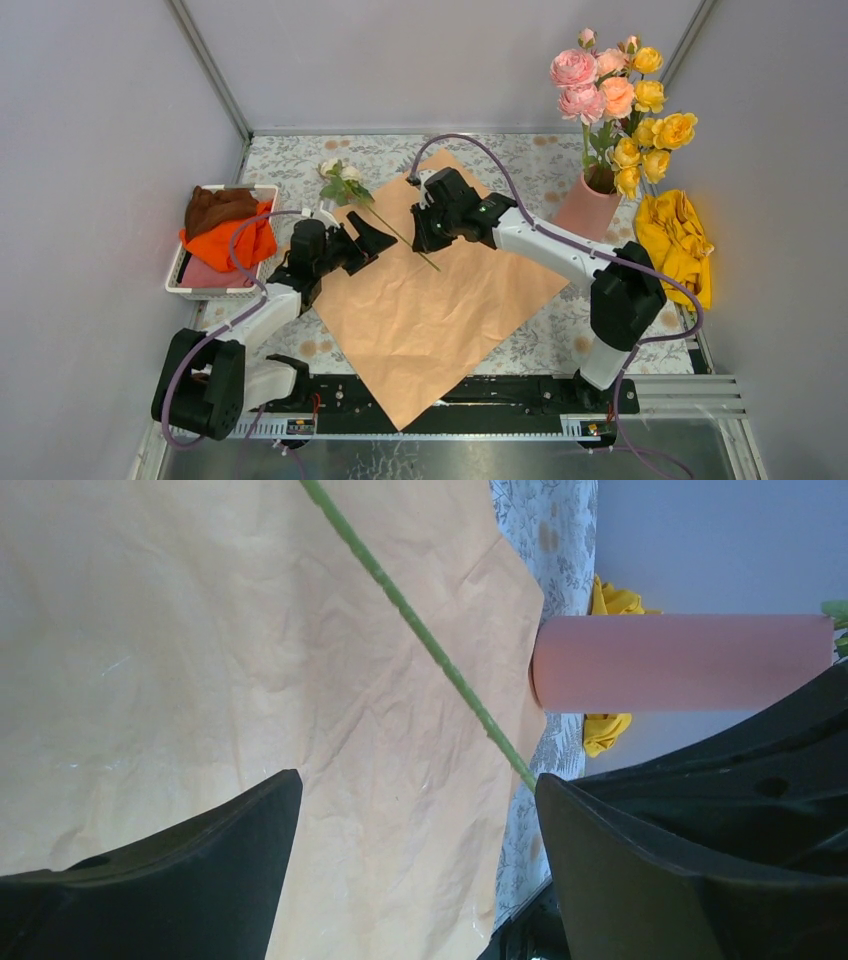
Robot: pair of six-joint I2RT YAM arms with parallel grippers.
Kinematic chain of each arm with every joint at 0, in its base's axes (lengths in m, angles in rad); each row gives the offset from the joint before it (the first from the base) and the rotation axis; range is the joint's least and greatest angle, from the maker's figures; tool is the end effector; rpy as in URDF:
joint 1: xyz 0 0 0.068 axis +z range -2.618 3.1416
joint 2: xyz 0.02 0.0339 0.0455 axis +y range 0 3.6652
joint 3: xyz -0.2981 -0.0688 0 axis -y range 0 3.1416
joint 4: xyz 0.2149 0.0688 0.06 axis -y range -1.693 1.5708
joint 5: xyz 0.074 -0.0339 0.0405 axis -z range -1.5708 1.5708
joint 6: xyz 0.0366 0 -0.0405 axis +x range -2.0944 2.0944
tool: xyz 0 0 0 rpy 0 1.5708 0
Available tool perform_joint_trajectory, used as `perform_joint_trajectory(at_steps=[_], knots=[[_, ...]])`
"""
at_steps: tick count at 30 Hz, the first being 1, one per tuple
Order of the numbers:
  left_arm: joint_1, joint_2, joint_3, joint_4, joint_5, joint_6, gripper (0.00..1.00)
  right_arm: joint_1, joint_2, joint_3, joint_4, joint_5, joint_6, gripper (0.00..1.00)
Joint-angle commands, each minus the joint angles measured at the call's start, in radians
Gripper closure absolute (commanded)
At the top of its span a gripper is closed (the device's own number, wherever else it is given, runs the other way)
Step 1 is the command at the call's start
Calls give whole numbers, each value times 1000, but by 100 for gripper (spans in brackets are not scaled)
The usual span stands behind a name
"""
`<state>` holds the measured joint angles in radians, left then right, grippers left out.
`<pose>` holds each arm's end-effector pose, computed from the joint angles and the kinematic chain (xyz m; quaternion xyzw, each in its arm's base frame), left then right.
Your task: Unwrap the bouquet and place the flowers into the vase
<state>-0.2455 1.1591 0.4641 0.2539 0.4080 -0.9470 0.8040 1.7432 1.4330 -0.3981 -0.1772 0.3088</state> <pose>0.1919 -0.0631 0.2492 -0.1824 0.8141 -0.4359 0.3376 0.2574 0.2764 0.3271 -0.2576 0.8682 0.2882 0.3111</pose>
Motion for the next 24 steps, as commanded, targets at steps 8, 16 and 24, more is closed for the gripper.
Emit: perform_joint_trajectory(at_steps=[8,16,24], knots=[[13,168,-21,373,44,-111,7,10,-103,-96,88,-55,38,100],[13,322,1,493,62,-138,17,23,-152,-143,101,-52,46,100],[12,400,44,533,77,-148,30,56,-180,-204,132,-50,75,100]])
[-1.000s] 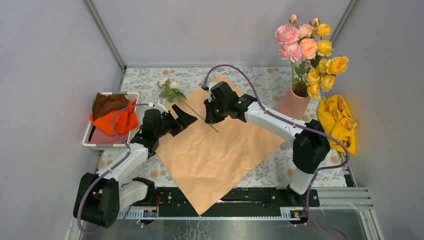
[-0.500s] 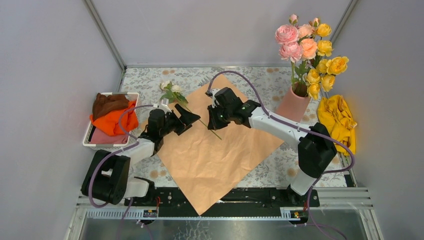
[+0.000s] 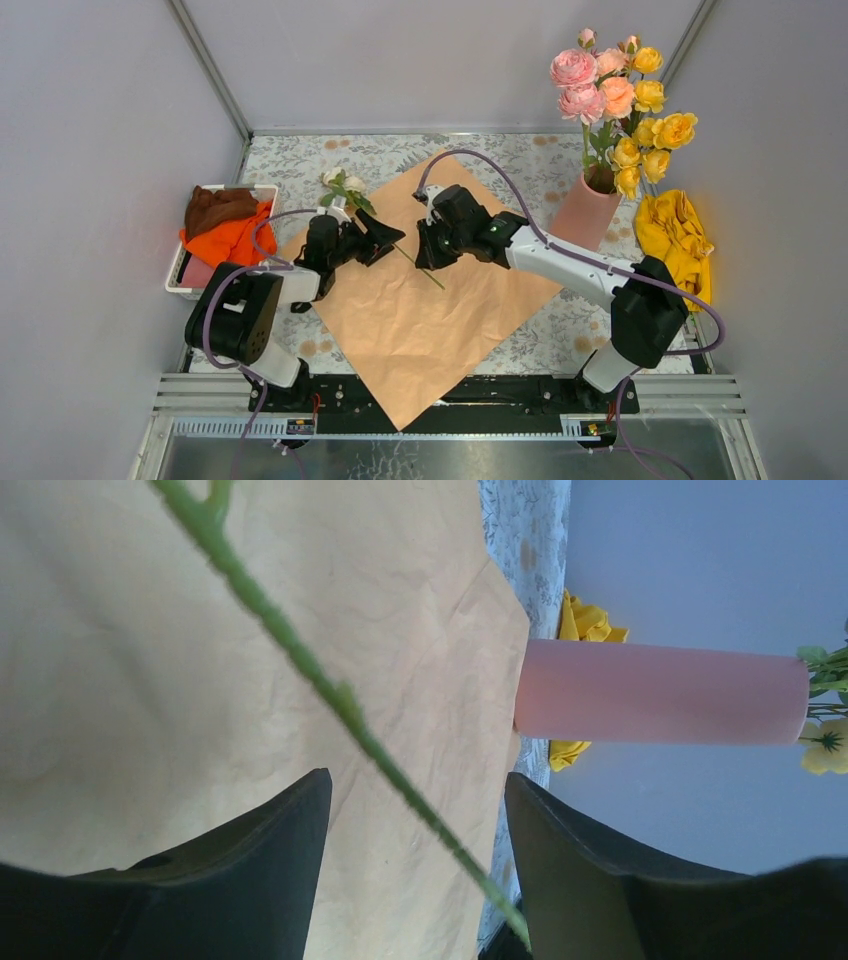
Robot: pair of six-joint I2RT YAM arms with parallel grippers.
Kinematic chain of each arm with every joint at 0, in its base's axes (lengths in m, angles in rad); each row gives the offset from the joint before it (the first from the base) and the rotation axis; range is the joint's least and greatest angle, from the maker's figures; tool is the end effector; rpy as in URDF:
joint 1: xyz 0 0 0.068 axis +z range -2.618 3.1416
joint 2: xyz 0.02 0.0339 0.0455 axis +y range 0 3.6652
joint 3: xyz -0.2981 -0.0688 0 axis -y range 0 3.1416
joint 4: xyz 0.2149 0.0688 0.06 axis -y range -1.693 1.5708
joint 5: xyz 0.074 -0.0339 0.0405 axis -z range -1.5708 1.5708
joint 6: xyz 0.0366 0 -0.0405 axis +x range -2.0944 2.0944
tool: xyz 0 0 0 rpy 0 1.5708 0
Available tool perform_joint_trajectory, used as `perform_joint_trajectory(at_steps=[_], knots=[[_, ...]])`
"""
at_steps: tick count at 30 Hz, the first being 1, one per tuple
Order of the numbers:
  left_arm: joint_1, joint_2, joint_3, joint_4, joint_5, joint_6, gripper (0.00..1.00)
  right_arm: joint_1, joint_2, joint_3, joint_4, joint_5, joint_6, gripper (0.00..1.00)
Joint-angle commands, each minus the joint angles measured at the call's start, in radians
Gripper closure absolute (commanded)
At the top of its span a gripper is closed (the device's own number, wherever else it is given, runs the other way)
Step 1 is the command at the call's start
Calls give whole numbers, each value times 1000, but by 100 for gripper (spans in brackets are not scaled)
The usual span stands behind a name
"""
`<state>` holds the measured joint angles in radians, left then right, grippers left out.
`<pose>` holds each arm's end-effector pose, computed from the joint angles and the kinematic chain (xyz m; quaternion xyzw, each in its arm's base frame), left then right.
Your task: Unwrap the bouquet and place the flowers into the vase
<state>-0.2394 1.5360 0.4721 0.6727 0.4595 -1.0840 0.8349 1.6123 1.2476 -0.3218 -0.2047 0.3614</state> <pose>0.2537 -0.0786 0.2119 -0.2161 0.7900 -0.4821 0.3110 0.2224 0.2566 0.3211 -0.2534 0.8638 0.3160 0.2997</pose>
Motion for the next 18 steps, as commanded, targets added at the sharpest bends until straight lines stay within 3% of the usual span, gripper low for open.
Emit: perform_joint_trajectory(at_steps=[1,5,12,18], knots=[[6,29,42,114,27,-12,33,28,-52,-23,58,-20,23,100],[6,43,66,72,18,13,54,34,-58,-35,59,-14,25,100],[5,44,64,51,16,47,82,41,-55,-34,56,5,31,100],[2,44,45,78,28,76,97,43,-73,-20,33,33,25,98]])
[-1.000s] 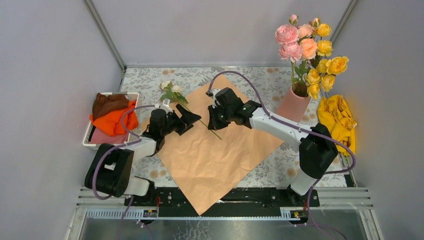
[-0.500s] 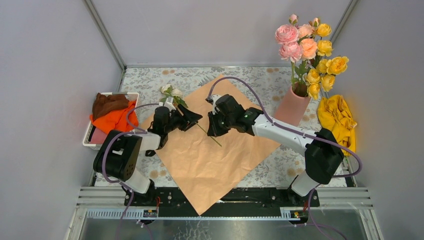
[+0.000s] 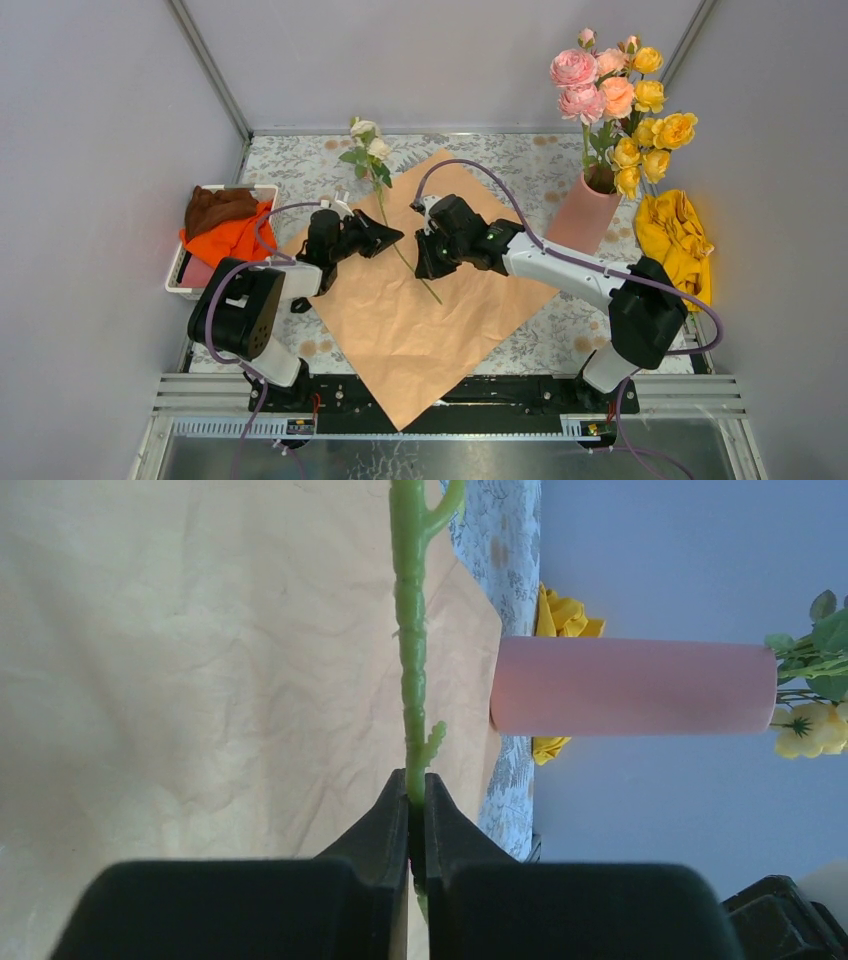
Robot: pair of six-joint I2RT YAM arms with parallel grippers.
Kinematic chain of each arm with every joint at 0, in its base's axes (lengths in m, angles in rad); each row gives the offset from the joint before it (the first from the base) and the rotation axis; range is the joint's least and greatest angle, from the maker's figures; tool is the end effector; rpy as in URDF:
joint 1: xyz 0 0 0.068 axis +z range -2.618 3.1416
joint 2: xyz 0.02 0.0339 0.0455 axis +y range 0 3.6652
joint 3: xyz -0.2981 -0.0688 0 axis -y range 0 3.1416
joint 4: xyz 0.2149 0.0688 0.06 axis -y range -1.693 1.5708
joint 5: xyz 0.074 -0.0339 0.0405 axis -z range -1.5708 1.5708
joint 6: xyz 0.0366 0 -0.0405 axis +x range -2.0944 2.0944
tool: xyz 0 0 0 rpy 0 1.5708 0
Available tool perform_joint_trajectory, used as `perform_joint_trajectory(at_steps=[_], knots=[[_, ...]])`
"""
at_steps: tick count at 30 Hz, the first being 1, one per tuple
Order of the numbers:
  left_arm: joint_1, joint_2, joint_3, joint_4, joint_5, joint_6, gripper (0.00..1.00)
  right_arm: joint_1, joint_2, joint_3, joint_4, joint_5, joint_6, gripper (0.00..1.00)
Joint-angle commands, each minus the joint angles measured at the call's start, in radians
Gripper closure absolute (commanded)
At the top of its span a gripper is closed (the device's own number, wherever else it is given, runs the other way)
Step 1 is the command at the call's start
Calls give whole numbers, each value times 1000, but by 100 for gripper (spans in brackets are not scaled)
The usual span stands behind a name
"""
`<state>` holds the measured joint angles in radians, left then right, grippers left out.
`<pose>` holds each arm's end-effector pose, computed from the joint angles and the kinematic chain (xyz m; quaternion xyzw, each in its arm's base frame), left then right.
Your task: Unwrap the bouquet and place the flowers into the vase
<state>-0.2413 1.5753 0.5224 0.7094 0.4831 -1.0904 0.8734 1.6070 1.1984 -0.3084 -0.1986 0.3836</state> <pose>0.2679 -0.0834 0.2187 -0.2015 0.7801 -0.4992 0.3189 0.2094 0.2612 0.3089 -0.2594 0.8688 0.3152 0.2802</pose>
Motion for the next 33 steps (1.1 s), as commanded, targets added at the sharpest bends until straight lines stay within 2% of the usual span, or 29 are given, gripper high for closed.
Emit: perform_joint_trajectory(at_steps=[1,3,5,7,11,13,16,20,24,33], knots=[[3,2,-12,57,10,88,97,5,-74,33,11,39,-2,90],[-4,-11,-20,77,14,107,98,6,-91,42,-8,79,-13,71],[-17,-33,-30,84,11,138,99,6,-120,59,-28,118,-27,56],[-37,-65,-37,68,-3,173,99,5,-144,89,-49,160,-43,45],[-103,-152,-17,-65,-73,259,100,5,-176,212,-113,227,-88,27],[-156,-214,-9,-122,-101,298,100,3,-182,270,-142,255,-104,25],[-264,-353,33,-272,-216,395,100,4,-182,339,-152,282,-111,24],[-379,-472,107,-461,-354,485,100,4,-142,476,-198,292,-126,27],[-419,-554,136,-539,-410,485,100,4,-80,598,-257,330,-148,31],[-474,-644,143,-619,-450,502,99,4,-2,731,-293,393,-201,34]])
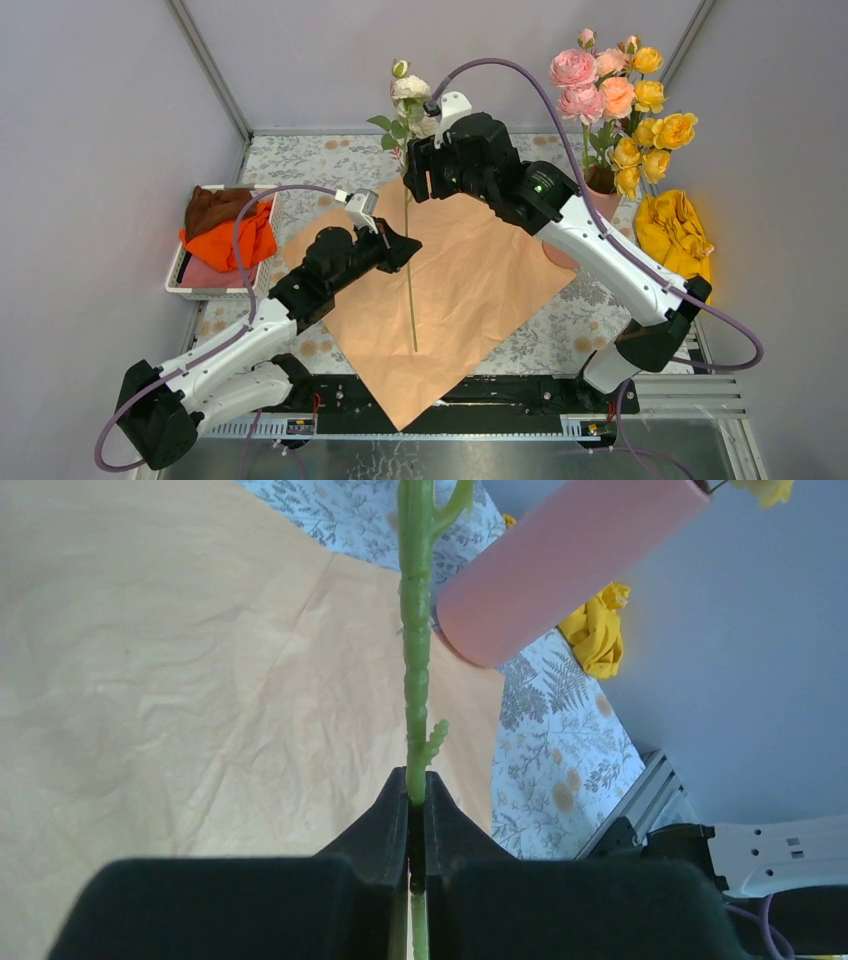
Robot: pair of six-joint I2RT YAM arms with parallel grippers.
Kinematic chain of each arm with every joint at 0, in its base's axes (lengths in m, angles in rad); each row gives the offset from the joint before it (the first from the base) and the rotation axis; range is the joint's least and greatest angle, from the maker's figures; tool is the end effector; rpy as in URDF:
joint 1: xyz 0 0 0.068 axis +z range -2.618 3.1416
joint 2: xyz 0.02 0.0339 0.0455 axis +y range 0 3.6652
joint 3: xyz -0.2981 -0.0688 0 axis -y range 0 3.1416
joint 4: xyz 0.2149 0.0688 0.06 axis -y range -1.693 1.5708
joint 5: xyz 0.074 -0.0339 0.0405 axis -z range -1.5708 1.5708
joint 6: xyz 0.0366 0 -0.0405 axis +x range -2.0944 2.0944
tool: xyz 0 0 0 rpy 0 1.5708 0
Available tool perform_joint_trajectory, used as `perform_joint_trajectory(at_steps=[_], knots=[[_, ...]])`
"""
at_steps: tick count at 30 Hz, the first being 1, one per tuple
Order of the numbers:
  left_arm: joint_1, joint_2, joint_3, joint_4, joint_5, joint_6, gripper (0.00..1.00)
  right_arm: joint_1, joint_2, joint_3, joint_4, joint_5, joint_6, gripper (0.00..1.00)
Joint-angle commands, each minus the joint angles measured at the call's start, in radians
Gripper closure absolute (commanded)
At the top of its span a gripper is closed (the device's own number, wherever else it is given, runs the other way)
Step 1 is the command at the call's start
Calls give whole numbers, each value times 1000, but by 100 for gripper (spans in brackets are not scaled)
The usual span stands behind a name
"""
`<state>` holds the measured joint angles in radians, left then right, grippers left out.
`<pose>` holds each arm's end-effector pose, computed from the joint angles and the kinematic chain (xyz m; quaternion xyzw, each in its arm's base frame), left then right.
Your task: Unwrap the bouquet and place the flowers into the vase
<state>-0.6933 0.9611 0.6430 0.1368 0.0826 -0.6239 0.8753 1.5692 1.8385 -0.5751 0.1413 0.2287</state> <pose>0.1372 -0.1179 0.3277 0.0530 0.7662 -0.4166 0.4865 0.2063 0.2392 0.4934 -0.2160 0.7761 0.2607 0.5320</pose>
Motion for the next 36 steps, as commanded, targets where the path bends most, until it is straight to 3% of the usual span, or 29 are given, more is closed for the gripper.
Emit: perform_joint_trajectory(at_steps=[1,10,16,25,29,32,36], knots=[[-25,-36,22,-50,-51,36,99,2,49,104,-30,51,-48,34],[-84,-63,29,-77,-78,34,99,-3,162,217,-43,93,-85,36],[-133,-90,21,-82,-125,23,99,-19,234,313,-78,92,-94,47],[-170,-101,21,-101,-164,21,99,-29,218,271,-63,80,-80,89],[-180,-92,23,-110,-178,10,99,-28,188,238,-44,65,-79,100],[-185,-95,15,-112,-194,4,94,-29,169,230,-27,36,-73,100],[-186,-101,23,-128,-211,10,75,-28,139,207,-4,19,-77,100]])
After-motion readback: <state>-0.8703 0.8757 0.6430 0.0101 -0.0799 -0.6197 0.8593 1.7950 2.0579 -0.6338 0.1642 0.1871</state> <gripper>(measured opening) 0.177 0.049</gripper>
